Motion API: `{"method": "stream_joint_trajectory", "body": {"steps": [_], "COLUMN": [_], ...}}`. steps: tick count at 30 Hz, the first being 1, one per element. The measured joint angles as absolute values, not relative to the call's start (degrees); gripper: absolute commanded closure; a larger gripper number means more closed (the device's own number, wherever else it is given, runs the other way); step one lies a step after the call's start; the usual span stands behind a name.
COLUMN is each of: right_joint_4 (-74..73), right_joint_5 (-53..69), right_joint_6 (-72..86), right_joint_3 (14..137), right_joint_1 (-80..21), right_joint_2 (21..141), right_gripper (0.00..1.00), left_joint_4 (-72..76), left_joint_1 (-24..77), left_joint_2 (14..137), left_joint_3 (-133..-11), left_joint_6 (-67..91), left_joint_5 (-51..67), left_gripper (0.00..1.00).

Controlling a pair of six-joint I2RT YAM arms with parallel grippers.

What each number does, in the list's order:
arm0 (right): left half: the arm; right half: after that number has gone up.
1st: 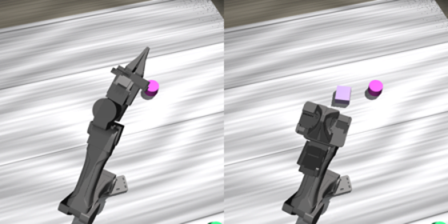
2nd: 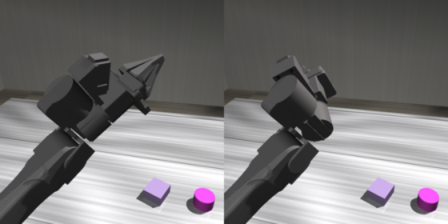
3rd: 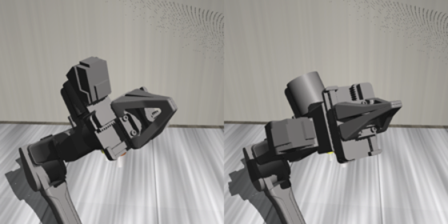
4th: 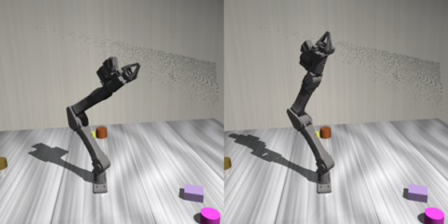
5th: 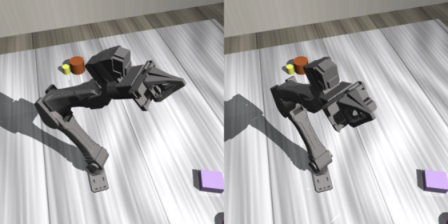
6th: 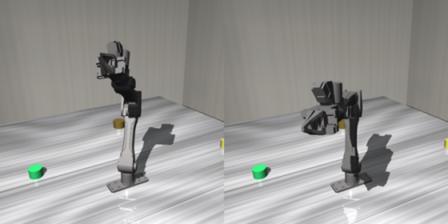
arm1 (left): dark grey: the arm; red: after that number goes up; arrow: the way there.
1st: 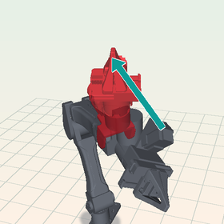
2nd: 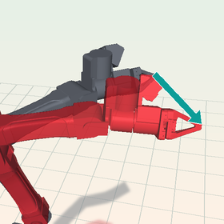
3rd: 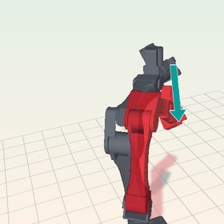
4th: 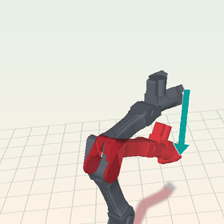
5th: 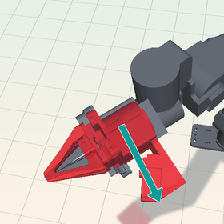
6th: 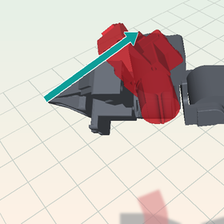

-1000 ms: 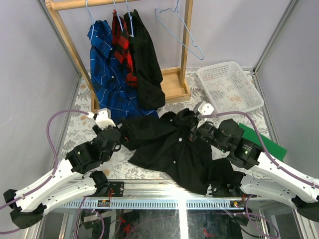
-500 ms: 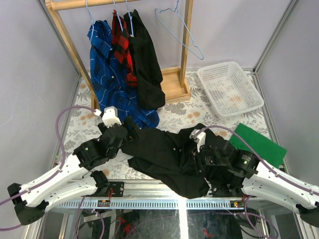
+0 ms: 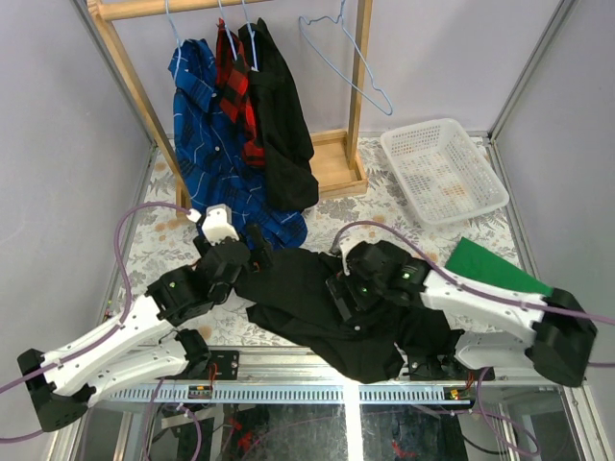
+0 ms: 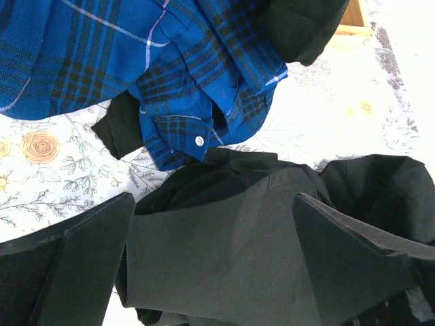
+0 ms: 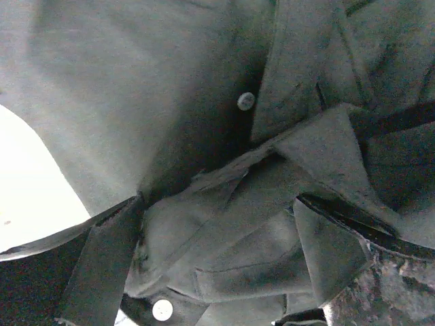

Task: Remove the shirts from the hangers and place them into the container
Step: Pick up the shirt from the center of the board.

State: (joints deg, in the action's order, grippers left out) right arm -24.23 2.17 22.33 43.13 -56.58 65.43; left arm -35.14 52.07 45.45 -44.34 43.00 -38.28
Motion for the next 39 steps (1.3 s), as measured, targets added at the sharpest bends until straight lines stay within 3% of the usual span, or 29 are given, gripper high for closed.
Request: {"method": "stream_joint_trajectory", "body": {"steps": [10, 12, 14, 17, 18, 19, 23, 32, 39], "right_joint_4": [-25.1, -26.4, -27.2, -26.7, -26.4, -26.3, -27.1, -14.2, -8.0], "right_joint_5": [-4.3, -7.1, -8.3, -10.0, -10.9, -12.3, -19.1, -41.1, -42.4], "right_joint_6": [24.7, 26.2, 27.2, 29.1, 29.4, 29.7, 29.1, 18.8, 18.0], "right_joint_3": [47.4, 48.9, 50.2, 50.8, 50.8, 50.8, 50.6, 55.9, 52.1], "right_joint_1": [-56.9, -57.6, -58.3, -59.5, -59.8, -59.9, -59.8, -59.7, -59.6], "right_joint_2": [86.6, 90.0, 91.5, 92.1, 92.1, 92.0, 88.1, 60.8, 57.2], "right_gripper": [0.01, 0.15, 0.43, 0.76, 0.94, 0.99, 1.00, 1.00, 1.00], "left_joint_4": [-35.6, -35.6, -35.6, -35.6, -35.6, -35.6, -35.6, -35.6, -35.6], "left_joint_1": [52.1, 52.1, 52.1, 52.1, 52.1, 52.1, 52.1, 52.1, 52.1], "left_joint_2": [43.1, 42.8, 42.7, 42.7, 42.7, 42.7, 42.7, 42.1, 41.8], "left_joint_3": [-44.3, -44.3, -44.3, -44.3, -44.3, -44.3, -44.3, -44.3, -44.2], "left_joint_6": [43.5, 43.7, 43.7, 43.7, 43.7, 43.7, 43.7, 43.9, 44.2], "left_joint_5": [-38.3, -38.3, -38.3, -38.3, -38.3, -38.3, -38.3, -38.3, -38.3], "left_gripper": [0.00, 0.00, 0.00, 0.00, 0.00, 0.00, 0.00, 0.00, 0.00]}}
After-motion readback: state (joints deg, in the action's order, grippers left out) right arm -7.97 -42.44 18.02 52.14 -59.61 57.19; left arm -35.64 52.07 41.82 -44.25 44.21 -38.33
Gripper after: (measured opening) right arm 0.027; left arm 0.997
